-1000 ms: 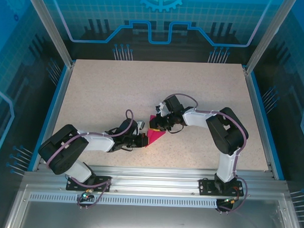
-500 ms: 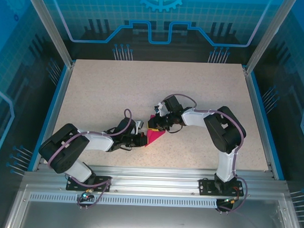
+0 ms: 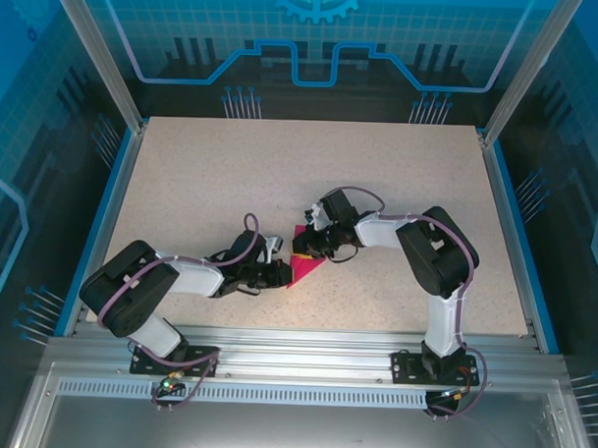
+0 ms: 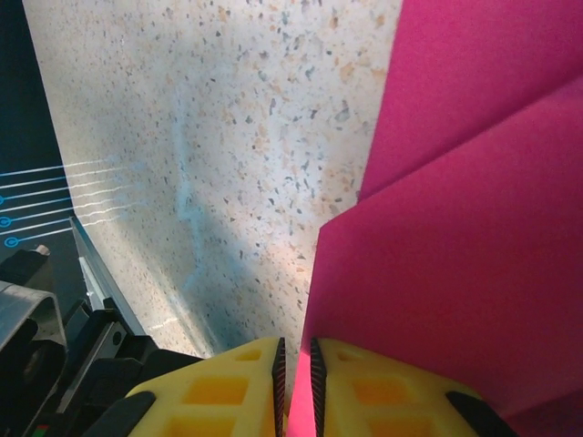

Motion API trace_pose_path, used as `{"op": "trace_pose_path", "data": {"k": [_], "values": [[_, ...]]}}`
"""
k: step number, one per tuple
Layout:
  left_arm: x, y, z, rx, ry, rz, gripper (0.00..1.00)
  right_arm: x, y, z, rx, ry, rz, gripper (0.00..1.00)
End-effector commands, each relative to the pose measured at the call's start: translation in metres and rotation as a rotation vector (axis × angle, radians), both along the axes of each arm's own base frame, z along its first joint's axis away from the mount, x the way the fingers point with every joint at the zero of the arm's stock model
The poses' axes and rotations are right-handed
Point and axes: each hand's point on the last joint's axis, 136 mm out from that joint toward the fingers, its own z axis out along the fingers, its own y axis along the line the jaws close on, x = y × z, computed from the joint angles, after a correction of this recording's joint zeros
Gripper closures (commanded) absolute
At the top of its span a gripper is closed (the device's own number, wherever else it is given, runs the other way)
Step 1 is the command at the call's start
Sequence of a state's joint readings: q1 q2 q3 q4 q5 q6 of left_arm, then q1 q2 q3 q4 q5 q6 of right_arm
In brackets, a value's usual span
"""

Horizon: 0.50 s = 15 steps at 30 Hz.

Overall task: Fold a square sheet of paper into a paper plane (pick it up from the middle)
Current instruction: Fourth fold the wing at the center of the table.

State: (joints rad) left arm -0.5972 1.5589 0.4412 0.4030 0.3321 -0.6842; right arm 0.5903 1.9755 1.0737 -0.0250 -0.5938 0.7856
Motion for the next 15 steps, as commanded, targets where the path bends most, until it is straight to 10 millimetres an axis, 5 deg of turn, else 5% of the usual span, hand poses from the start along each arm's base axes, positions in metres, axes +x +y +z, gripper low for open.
{"op": "trace_pose_path", "data": {"k": [1,15], "values": [[-0.008,0.011,-0.015,0.039,0.055,0.015,0.83,0.001,-0.001,-0.009,-0.037,0.014,-0.015,0.82],[-0.013,0.014,-0.025,0.05,0.099,0.029,0.97,0.001,-0.005,-0.021,-0.056,0.035,-0.027,0.83]]}}
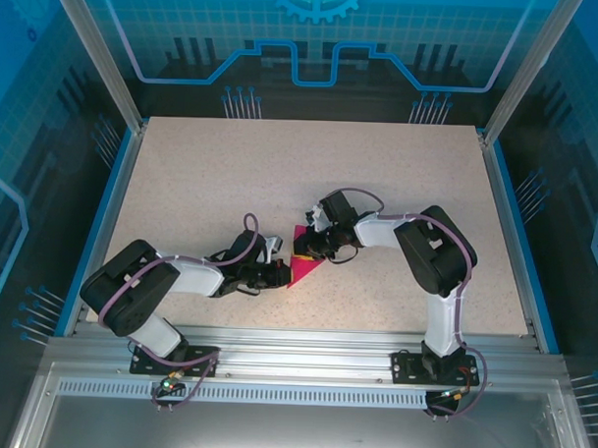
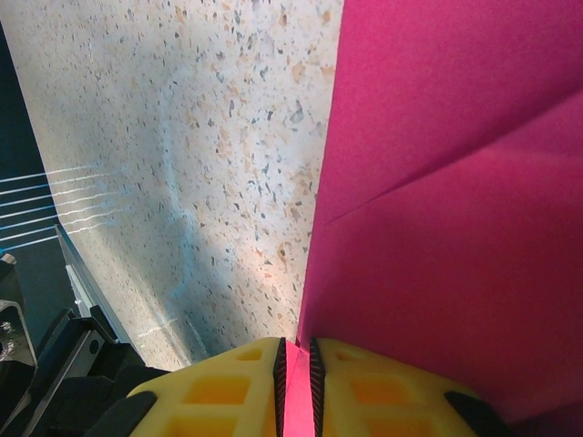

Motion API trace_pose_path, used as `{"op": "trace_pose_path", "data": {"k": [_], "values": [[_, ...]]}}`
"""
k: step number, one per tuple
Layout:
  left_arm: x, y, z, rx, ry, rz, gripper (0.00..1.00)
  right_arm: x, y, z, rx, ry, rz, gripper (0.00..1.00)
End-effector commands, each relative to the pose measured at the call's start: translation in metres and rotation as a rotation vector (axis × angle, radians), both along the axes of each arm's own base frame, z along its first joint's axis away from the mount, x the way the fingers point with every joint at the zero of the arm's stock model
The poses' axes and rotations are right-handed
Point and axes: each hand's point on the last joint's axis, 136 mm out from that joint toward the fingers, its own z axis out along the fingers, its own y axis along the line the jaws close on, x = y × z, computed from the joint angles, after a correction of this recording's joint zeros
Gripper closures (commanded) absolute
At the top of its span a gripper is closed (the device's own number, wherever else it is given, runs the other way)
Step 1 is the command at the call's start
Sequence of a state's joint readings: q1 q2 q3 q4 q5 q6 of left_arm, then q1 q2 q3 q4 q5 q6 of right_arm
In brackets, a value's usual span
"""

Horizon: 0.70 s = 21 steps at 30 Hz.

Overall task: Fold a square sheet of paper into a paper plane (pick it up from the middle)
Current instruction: Fourth fold the wing at the center of the table.

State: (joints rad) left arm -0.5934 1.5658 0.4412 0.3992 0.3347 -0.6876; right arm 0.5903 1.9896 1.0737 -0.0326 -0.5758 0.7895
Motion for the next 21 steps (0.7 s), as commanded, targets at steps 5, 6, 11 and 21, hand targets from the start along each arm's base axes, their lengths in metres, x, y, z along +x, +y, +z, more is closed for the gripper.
{"op": "trace_pose_path", "data": {"k": [5,6,11,21], "values": [[-0.017,0.016,-0.027,0.057,0.126,0.046,0.98,-0.004,-0.005,-0.023,-0.053,0.045,-0.007,0.83],[-0.018,0.017,-0.028,0.064,0.135,0.054,0.97,-0.005,-0.006,-0.026,-0.063,0.051,-0.007,0.83],[-0.021,0.021,-0.029,0.069,0.162,0.081,0.9,-0.011,-0.013,-0.038,-0.117,0.069,-0.011,0.83],[-0.007,0.033,0.033,0.04,0.022,0.174,0.67,-0.015,-0.018,-0.046,-0.156,0.072,0.0,0.84]]}}
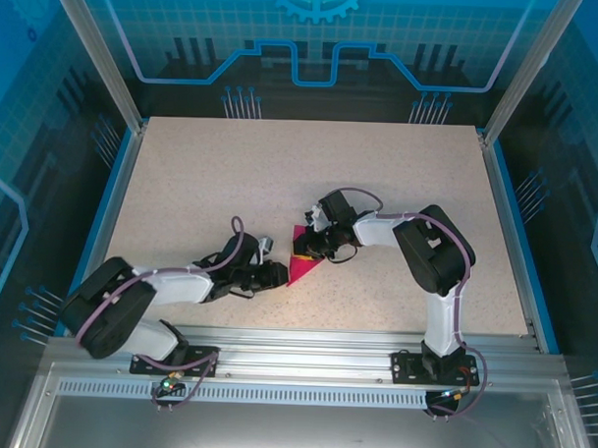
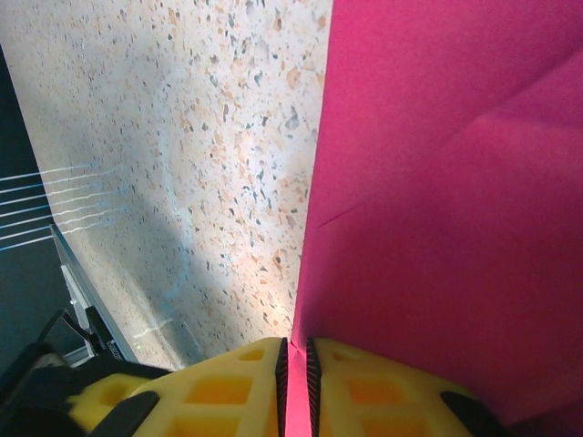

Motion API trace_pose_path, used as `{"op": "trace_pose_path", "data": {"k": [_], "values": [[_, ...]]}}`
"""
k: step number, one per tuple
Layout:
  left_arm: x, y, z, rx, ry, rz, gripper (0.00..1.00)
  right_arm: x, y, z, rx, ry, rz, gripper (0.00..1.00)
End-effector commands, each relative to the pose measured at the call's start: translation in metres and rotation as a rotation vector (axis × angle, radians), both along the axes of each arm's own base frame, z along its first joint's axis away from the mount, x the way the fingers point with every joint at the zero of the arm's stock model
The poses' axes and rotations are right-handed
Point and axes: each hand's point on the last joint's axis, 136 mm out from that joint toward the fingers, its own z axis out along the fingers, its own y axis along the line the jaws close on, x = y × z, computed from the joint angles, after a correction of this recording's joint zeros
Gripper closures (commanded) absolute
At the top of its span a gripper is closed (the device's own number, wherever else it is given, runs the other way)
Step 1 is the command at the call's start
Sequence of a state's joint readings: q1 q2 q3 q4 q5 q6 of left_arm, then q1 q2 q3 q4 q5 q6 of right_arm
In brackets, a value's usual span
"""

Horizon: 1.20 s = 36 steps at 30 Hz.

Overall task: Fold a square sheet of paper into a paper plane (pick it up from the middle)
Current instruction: Fourth fold the wing at the center of the table.

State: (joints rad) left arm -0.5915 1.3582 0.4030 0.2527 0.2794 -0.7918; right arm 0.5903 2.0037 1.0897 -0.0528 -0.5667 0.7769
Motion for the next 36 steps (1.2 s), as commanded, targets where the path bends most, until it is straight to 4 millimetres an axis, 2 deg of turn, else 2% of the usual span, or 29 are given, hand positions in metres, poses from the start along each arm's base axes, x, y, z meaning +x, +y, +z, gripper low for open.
{"op": "trace_pose_path", "data": {"k": [1,3,6,12,19,24,30,36], "values": [[0.005,0.018,0.015,0.064,-0.02,0.081,0.67,-0.016,-0.017,-0.042,-0.139,0.068,-0.002,0.84],[0.008,0.018,0.027,0.055,-0.045,0.086,0.68,-0.016,-0.016,-0.041,-0.136,0.069,-0.001,0.84],[0.012,0.007,0.037,0.017,-0.055,0.052,0.72,-0.015,-0.015,-0.04,-0.132,0.067,-0.002,0.84],[0.024,-0.02,0.038,-0.057,-0.055,-0.025,0.77,-0.015,-0.015,-0.041,-0.13,0.071,0.0,0.84],[0.033,-0.036,0.022,-0.077,-0.018,-0.06,0.79,-0.015,-0.014,-0.042,-0.124,0.073,0.0,0.83],[0.035,-0.044,0.019,-0.115,-0.012,-0.076,0.79,-0.016,-0.014,-0.042,-0.124,0.073,0.0,0.83],[0.032,-0.036,-0.004,-0.062,0.038,-0.051,0.81,-0.015,-0.014,-0.041,-0.124,0.073,0.003,0.83],[0.021,-0.029,-0.023,-0.053,0.096,-0.029,0.81,-0.016,-0.015,-0.042,-0.128,0.075,0.005,0.83]]}}
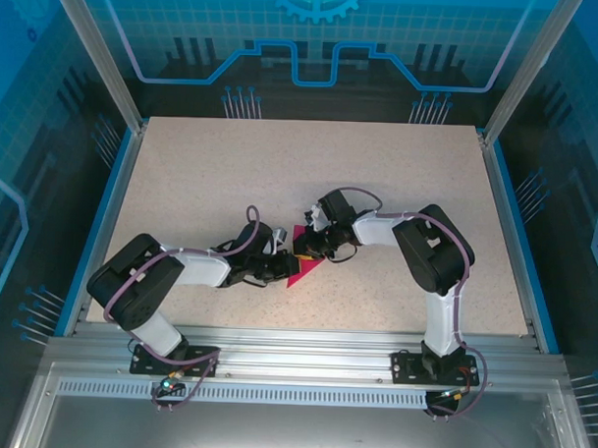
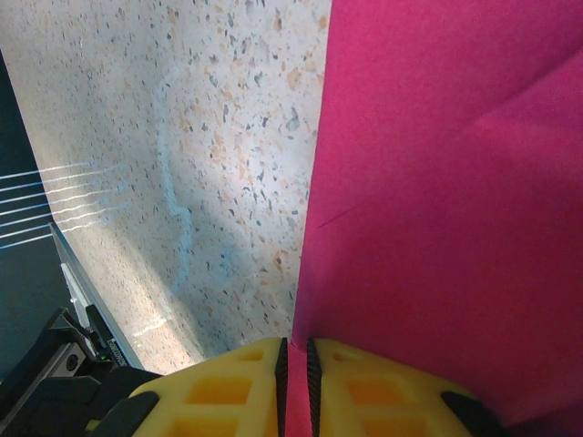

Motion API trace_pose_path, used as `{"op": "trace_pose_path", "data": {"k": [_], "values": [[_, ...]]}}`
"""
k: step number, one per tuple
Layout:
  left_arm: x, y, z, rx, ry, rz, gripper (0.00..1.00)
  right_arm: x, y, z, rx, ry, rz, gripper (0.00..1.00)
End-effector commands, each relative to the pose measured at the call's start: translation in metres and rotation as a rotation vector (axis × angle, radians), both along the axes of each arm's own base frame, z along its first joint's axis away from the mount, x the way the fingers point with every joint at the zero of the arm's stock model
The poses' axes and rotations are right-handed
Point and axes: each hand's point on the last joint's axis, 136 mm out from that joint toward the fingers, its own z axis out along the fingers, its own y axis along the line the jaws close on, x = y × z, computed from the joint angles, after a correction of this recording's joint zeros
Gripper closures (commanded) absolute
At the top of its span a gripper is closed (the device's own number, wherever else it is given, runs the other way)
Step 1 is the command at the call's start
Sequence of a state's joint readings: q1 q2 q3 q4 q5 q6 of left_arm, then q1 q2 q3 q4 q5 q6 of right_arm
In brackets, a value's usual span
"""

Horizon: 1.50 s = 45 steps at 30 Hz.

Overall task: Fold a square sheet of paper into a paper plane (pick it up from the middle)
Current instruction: Fourth fold the wing at the center of the table.

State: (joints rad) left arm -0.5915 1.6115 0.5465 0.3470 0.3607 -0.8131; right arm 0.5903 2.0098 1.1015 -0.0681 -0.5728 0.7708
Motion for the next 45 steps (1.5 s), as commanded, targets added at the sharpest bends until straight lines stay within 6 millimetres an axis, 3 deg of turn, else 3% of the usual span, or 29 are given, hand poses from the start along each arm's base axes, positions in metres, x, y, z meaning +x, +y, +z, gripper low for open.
{"op": "trace_pose_path", "data": {"k": [1,9,19,22,29,31,38,45], "values": [[-0.009,0.006,-0.014,-0.005,0.047,0.014,0.81,-0.016,-0.016,-0.042,-0.129,0.069,-0.001,0.83],[-0.036,0.022,-0.033,0.024,0.116,0.025,0.81,-0.016,-0.016,-0.043,-0.134,0.068,0.0,0.83],[-0.06,0.037,-0.042,0.096,0.169,-0.008,0.81,-0.016,-0.017,-0.042,-0.137,0.068,-0.002,0.83],[-0.054,0.034,-0.024,0.065,0.118,0.0,0.8,-0.017,-0.017,-0.042,-0.138,0.069,0.0,0.83],[-0.02,0.013,0.043,-0.034,-0.048,0.004,0.78,-0.017,-0.018,-0.044,-0.137,0.073,-0.002,0.83],[-0.015,0.009,0.049,-0.045,-0.062,-0.001,0.78,-0.017,-0.017,-0.044,-0.137,0.073,-0.001,0.83],[-0.006,-0.006,0.035,-0.079,-0.024,-0.026,0.78,-0.017,-0.017,-0.045,-0.138,0.073,0.0,0.83],[-0.019,0.0,0.003,-0.032,0.072,-0.023,0.78,-0.018,-0.018,-0.047,-0.142,0.079,-0.001,0.83]]}}
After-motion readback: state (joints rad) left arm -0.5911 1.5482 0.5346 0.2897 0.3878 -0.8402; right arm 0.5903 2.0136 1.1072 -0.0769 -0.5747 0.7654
